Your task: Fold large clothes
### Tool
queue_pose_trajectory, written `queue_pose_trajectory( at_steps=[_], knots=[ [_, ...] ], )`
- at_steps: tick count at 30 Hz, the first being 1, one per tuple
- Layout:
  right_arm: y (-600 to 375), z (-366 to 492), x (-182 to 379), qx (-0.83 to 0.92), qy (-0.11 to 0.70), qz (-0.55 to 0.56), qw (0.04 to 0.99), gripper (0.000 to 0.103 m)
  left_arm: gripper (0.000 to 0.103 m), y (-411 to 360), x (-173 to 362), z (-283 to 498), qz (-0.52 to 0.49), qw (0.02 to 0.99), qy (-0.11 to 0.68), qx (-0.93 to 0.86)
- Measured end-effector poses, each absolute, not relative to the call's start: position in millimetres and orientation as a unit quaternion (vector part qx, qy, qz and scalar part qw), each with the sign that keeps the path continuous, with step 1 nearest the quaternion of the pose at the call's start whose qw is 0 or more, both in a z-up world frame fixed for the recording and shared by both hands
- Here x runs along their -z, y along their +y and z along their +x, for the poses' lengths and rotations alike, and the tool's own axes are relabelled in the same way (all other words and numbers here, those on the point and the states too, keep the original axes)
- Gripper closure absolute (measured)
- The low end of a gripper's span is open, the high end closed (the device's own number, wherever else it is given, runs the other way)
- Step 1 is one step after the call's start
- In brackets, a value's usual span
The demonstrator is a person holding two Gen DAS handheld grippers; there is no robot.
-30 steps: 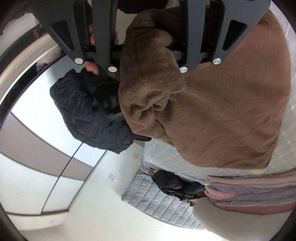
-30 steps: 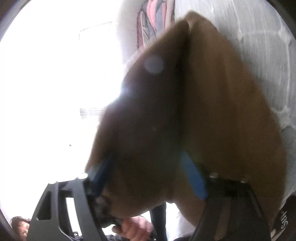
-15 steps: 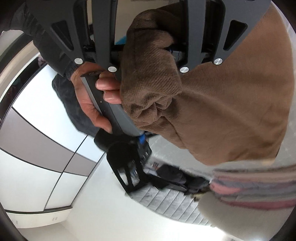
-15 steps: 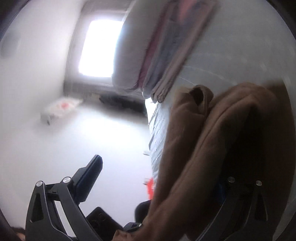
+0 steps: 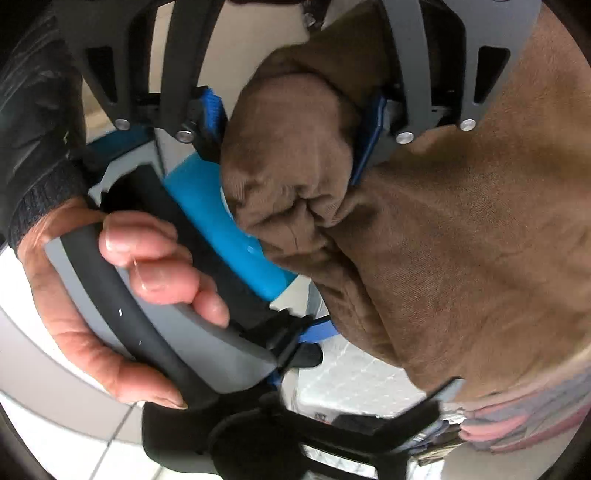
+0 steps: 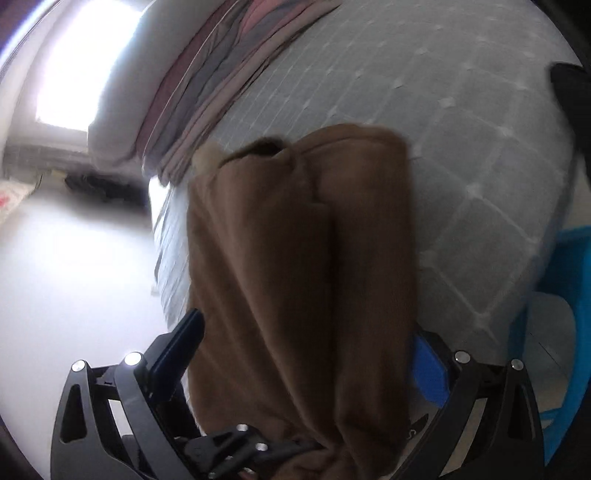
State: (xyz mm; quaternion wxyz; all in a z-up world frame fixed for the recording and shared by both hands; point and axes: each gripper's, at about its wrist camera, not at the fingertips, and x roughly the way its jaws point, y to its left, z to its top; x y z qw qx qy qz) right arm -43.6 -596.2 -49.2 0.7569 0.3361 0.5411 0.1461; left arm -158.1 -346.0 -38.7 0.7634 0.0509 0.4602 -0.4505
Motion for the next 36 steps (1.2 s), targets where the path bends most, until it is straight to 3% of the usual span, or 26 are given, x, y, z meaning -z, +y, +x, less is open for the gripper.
queue_pose_trajectory(
  at_steps=[4,8,10,19,23,26,29,32,36],
  knots=[
    [-637.8,-93.9,23.6,-0.125,0.494,0.350,0.786,0.006,0.034,-340.8,25.8,-171.3,0.078,0.754,0.472,0.450],
    [-627.4,-130.8,-14.8,-0.198,0.428,0.353,0.808,0.006,0.033,-319.0,8.6,-186.6,0.078,0.748,0.474,0.458],
    [-618.3,-157.3,-19.8,-0.240,0.435,0.346,0.796,0.006,0.032,-301.7,0.1,-192.9,0.070,0.748,0.471,0.462],
    [-601.5,-204.9,53.6,-0.229,0.522,0.327,0.754,0.005,0.030,-196.6,8.6,-160.6,-0.069,0.763,0.472,0.436],
    [-602.3,-222.4,43.1,-0.292,0.499,0.335,0.744,0.005,0.030,-179.6,-0.6,-161.2,-0.102,0.761,0.470,0.436],
    [-611.1,-226.2,45.7,-0.192,0.529,0.284,0.777,0.007,0.027,-167.3,-11.2,-159.6,-0.120,0.770,0.443,0.442],
    [-614.7,-234.3,39.3,-0.137,0.497,0.248,0.820,0.007,0.022,-149.9,-9.8,-153.1,-0.156,0.779,0.433,0.425],
    [-597.7,-233.5,56.2,-0.029,0.523,0.144,0.840,0.007,0.022,-154.9,17.9,-143.7,-0.128,0.785,0.464,0.389],
    [-610.6,-231.7,114.7,-0.069,0.568,0.240,0.784,0.007,0.022,-160.9,32.2,-162.2,-0.048,0.800,0.436,0.410]
  ],
)
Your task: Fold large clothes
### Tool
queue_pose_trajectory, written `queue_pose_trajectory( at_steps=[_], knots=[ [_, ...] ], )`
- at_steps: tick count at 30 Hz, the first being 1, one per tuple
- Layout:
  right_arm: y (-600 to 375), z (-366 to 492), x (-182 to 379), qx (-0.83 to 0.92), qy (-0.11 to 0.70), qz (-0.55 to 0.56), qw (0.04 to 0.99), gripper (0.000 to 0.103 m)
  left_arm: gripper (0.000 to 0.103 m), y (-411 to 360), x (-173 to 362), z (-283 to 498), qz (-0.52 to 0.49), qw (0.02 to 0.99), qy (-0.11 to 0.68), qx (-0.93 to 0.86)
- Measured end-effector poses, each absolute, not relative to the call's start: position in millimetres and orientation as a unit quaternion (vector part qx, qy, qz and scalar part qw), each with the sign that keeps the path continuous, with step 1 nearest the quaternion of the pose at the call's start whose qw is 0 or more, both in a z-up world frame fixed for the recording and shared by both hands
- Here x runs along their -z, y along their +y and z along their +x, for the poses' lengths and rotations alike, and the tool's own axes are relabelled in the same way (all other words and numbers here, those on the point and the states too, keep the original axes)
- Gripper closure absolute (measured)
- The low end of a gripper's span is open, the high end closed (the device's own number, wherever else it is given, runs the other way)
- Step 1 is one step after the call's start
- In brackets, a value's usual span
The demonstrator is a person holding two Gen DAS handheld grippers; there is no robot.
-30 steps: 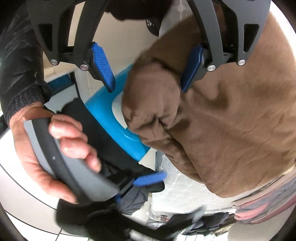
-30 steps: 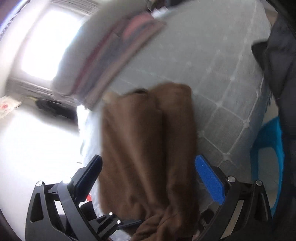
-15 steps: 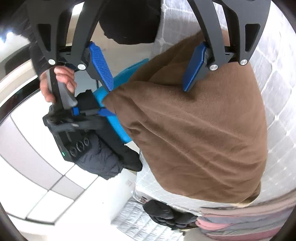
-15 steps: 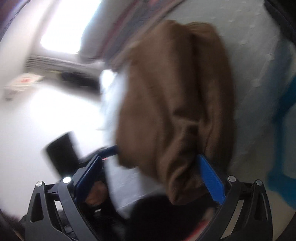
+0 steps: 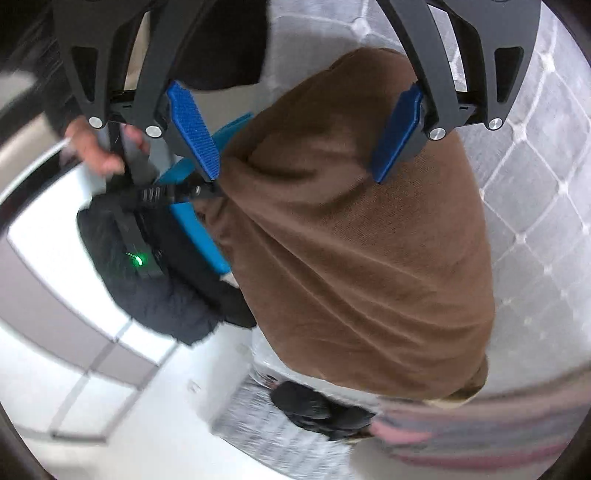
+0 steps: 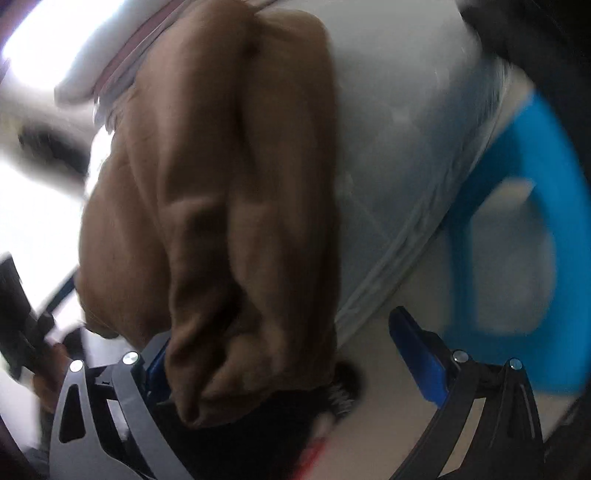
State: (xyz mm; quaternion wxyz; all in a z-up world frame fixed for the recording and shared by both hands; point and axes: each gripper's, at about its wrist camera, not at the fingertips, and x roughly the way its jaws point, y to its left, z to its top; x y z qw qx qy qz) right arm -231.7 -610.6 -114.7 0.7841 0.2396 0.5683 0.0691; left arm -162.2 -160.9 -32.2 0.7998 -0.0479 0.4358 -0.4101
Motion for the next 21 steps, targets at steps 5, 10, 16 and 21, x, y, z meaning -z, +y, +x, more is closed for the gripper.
queue_pose_trajectory(
  at_steps=[5,10,16,21],
  knots=[
    [-613.6,-246.3,58.3,-0.058,0.489,0.219,0.842,0.007,0.022,-159.8,20.6,-160.1,-0.028,0.798,0.441,0.410],
    [-610.0,-241.2,64.8,-0.200,0.464,0.360,0.784,0.007,0.022,-148.5,22.5,-151.9,-0.087,0.785,0.450,0.417],
    [-598.0,-238.4,89.1,-0.159,0.504,0.329,0.783,0.007,0.022,-137.9,27.0,-151.6,-0.122,0.776,0.457,0.416],
    [-602.0,-257.7,76.8,-0.158,0.427,0.368,0.811,0.051,0.022,-131.9,28.3,-149.8,-0.120,0.779,0.477,0.388]
  ],
)
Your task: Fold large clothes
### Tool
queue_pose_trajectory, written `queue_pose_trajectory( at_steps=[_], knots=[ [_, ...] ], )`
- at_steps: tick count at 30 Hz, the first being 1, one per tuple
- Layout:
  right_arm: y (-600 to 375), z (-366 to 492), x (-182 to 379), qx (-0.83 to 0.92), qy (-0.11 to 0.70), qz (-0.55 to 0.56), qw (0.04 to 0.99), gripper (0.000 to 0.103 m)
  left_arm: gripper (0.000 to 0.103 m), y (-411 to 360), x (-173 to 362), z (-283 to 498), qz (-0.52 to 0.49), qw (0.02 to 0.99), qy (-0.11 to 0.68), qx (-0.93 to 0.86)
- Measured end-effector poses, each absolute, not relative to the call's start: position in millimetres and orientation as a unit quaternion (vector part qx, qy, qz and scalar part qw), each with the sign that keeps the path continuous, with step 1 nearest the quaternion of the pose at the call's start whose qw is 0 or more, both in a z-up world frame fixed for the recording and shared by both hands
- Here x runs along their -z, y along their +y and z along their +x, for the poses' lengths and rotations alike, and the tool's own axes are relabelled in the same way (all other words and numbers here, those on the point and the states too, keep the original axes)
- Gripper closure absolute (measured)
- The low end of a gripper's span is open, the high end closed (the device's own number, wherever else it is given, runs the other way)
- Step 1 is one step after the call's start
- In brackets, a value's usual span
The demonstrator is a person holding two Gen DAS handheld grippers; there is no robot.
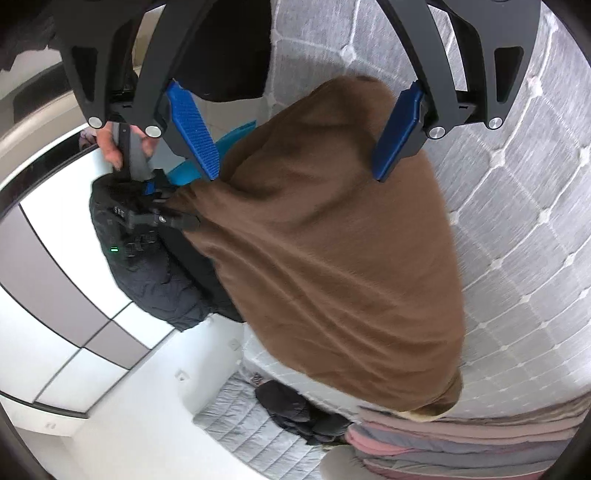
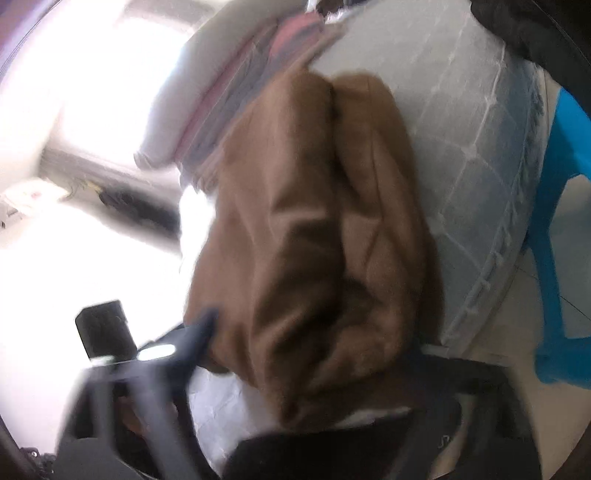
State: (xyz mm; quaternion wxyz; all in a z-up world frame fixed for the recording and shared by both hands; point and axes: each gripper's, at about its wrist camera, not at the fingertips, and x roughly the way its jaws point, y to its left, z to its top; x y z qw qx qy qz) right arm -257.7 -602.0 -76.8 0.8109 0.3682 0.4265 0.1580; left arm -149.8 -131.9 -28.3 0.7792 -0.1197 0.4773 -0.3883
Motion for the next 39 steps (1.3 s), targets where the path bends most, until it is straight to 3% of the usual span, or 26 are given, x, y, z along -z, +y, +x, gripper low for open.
queue_pose_trajectory(
  at_steps=[1,3,11,14,15,18,19,23,26,29,33,39],
  knots=[
    [-603.2,-258.8,77.3,-0.152,0.413,0.370,0.818,0.059,0.022,-129.1,29.4,-149.2,-0.122,0.779,0.482,0.383],
    [-606.4,-262.7,76.1,-0.163,0.391,0.394,0.816,0.064,0.022,-122.7,31.2,-149.1,-0.125,0.779,0.488,0.375],
    [-608.1,-298.5,69.8,-0.263,0.306,0.501,0.766,0.068,0.022,-103.7,1.2,-148.3,-0.148,0.796,0.448,0.378],
    [-609.5,-308.7,96.0,-0.228,0.331,0.495,0.770,0.068,0.020,-109.4,-12.3,-145.9,-0.148,0.801,0.427,0.392],
    [-613.5,-308.3,109.0,-0.192,0.351,0.485,0.778,0.067,0.018,-114.3,-12.4,-144.2,-0.146,0.801,0.427,0.393],
    [-632.4,-315.1,141.9,-0.112,0.382,0.489,0.776,0.036,0.016,-140.0,-3.4,-140.6,-0.131,0.791,0.439,0.405],
    [-631.4,-320.4,136.4,-0.092,0.383,0.467,0.792,0.032,0.016,-146.9,1.2,-140.7,-0.120,0.789,0.445,0.406],
    [-587.3,-332.3,60.2,-0.007,0.362,0.272,0.891,0.030,0.014,-170.9,26.8,-150.5,-0.058,0.797,0.450,0.399],
    [-555.0,-334.3,6.2,0.036,0.309,0.157,0.937,0.014,0.013,-172.5,26.7,-155.7,-0.031,0.803,0.435,0.406],
    [-544.8,-320.2,-29.6,-0.006,0.263,0.164,0.951,0.012,0.013,-167.7,25.8,-152.6,-0.037,0.796,0.437,0.416],
    [-521.4,-262.3,-51.9,-0.090,0.275,0.164,0.943,0.012,0.013,-158.7,20.7,-146.9,-0.067,0.787,0.444,0.424],
    [-526.3,-134.9,1.8,-0.095,0.342,0.162,0.921,0.012,0.013,-140.1,8.0,-139.8,-0.112,0.789,0.425,0.429]
  ],
)
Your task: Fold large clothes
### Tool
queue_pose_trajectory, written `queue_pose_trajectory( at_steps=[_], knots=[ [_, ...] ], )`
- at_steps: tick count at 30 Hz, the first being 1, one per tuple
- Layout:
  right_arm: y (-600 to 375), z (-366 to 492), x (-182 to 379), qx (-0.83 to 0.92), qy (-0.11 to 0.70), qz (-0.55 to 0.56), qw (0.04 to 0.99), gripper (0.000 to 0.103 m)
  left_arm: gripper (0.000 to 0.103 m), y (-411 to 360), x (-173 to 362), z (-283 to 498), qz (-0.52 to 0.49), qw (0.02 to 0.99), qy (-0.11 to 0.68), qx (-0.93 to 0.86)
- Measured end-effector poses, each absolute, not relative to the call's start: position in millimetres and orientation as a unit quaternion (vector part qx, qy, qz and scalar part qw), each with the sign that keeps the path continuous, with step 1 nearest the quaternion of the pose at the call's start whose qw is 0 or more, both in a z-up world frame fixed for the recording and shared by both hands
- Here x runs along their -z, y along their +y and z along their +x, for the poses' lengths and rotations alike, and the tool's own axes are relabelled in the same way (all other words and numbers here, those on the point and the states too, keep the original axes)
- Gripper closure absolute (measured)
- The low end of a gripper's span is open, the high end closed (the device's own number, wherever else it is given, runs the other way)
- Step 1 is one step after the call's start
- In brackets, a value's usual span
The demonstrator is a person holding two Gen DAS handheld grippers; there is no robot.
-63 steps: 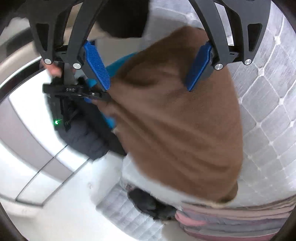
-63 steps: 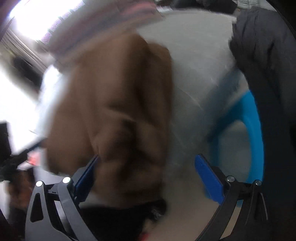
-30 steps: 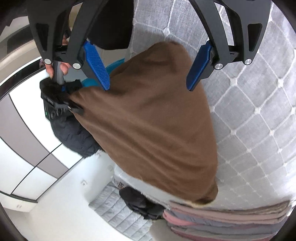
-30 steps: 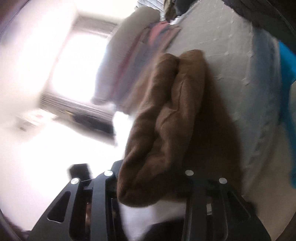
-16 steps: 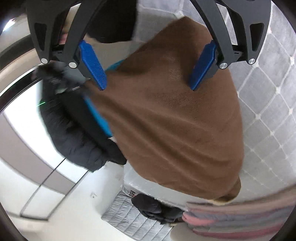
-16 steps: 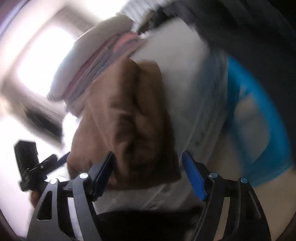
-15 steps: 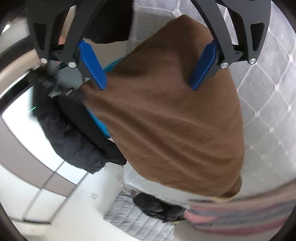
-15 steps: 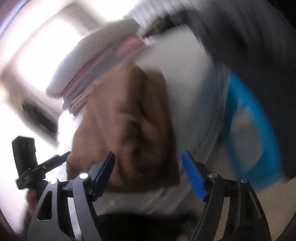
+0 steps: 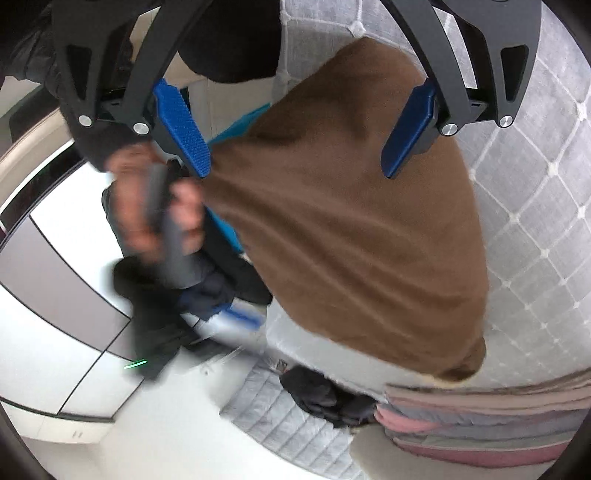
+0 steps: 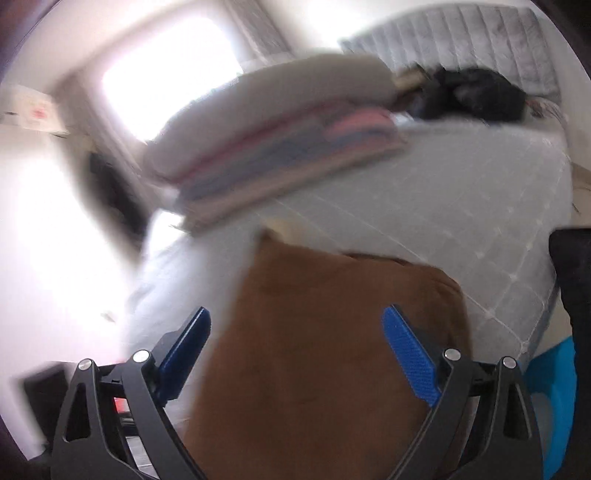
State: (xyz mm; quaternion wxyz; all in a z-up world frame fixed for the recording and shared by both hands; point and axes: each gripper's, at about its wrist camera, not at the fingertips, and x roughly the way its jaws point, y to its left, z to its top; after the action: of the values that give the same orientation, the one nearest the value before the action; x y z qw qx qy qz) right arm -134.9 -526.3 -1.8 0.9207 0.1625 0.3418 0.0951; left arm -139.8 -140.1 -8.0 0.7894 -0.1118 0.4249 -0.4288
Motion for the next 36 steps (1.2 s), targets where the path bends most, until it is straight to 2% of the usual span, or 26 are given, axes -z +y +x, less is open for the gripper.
queue_pose_trajectory(
  at_steps=[2,4,8,12,15,19,22,23,27,32,36],
  knots=[
    [-546.2,-109.8,66.3,-0.079,0.392,0.193,0.896,0.012,0.013,-136.9,15.7,-133.1,-0.106,0.788,0.437,0.421],
    [-562.3,-116.5,91.7,-0.073,0.376,0.213,0.899,0.011,0.013,-136.3,30.9,-127.2,-0.092,0.780,0.463,0.410],
    [-583.6,-138.9,68.0,-0.066,0.354,0.246,0.900,0.012,0.013,-122.6,57.7,-120.6,-0.086,0.768,0.491,0.401],
    [-586.4,-133.9,19.0,-0.066,0.326,0.207,0.920,0.007,0.013,-88.8,34.8,-98.9,-0.156,0.801,0.433,0.383],
    [-582.2,-104.3,-2.1,-0.067,0.329,0.191,0.922,0.007,0.013,-88.1,13.6,-76.5,-0.187,0.816,0.390,0.383],
    [-572.9,-65.7,28.6,-0.075,0.359,0.186,0.911,0.007,0.013,-123.6,7.7,-57.8,-0.172,0.807,0.374,0.423],
    [-568.2,-31.4,103.1,-0.033,0.448,0.150,0.881,0.005,0.013,-152.2,26.9,-49.8,-0.133,0.794,0.407,0.432],
    [-576.1,-32.6,106.2,-0.041,0.441,0.172,0.880,0.005,0.013,-162.1,39.4,-48.4,-0.113,0.787,0.424,0.434],
    [-600.7,-41.7,86.6,-0.053,0.449,0.224,0.864,0.006,0.013,-168.5,47.4,-62.1,-0.063,0.807,0.404,0.427],
    [-600.9,-106.7,45.4,-0.044,0.424,0.175,0.887,0.006,0.013,-135.6,39.4,-34.5,-0.173,0.770,0.438,0.431],
    [-606.5,-148.3,55.2,-0.008,0.467,0.128,0.875,0.006,0.013,-101.9,47.0,-14.9,-0.244,0.755,0.462,0.397]
  ],
)
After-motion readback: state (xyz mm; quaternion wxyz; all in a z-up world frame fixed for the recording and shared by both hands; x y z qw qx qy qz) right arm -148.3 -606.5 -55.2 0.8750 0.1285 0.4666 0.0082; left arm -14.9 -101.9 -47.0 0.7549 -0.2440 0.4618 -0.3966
